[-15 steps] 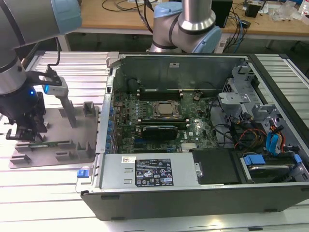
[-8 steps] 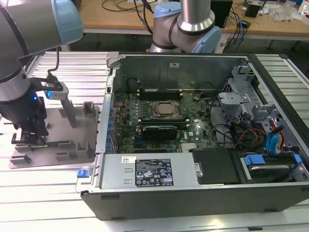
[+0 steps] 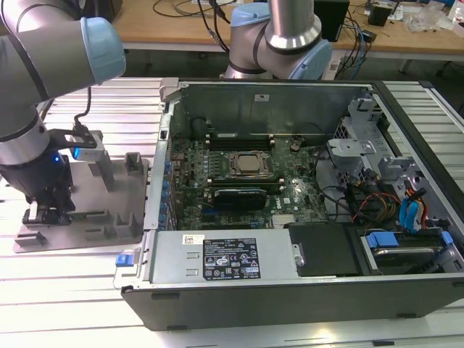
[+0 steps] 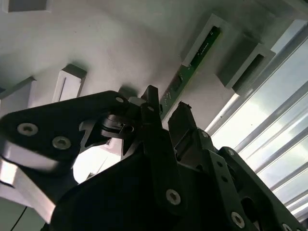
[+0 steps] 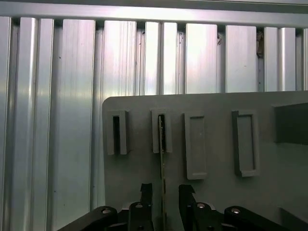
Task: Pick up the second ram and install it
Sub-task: 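Pick up the second ram and move it above second insertion slot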
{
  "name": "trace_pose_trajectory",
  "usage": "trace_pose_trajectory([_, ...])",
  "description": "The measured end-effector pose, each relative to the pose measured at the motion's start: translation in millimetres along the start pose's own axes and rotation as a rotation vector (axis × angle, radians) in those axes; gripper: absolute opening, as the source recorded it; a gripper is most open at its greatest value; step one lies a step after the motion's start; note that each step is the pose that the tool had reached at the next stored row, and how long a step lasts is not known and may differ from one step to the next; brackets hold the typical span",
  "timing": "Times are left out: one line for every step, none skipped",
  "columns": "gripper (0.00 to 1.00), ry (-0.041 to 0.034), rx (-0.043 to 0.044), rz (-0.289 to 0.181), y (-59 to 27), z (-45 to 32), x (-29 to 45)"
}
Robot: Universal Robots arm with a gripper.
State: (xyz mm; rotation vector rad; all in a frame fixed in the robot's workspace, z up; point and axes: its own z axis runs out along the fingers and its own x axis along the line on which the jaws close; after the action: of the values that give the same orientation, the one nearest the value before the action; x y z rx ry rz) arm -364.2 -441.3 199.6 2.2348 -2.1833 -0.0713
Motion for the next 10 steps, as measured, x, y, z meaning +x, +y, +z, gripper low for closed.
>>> trace_pose_trajectory([0.34,0.0,0.0,0.0,0.0,0.0,0.0])
trace_pose_trajectory([0.34,-0.0002,0.0001,0.0,0.0,0.1,0.0])
trace_pose_trajectory([0.26,-0.0001,0.0,0.0,0.0,0.1,0.0])
trace_pose_trajectory([0.19,-0.0001,0.0001,0.0,0.0,0.1,0.0])
trace_pose_trajectory([0.13,-0.0001,0.0,0.0,0.0,0.2,0.0])
trace_pose_trajectory([0.11,-0.0001,0.0001,0.0,0.0,0.2,0.0])
trace_pose_trajectory([0.11,-0.0001,0.0001,0.0,0.0,0.2,0.0])
trace_pose_trajectory([0.11,-0.0001,0.0001,0.0,0.0,0.3,0.0])
trace_pose_trajectory([0.11,-0.0001,0.0001,0.0,0.0,0.3,0.0])
trace_pose_trajectory([0.11,-0.0001,0.0001,0.0,0.0,0.3,0.0])
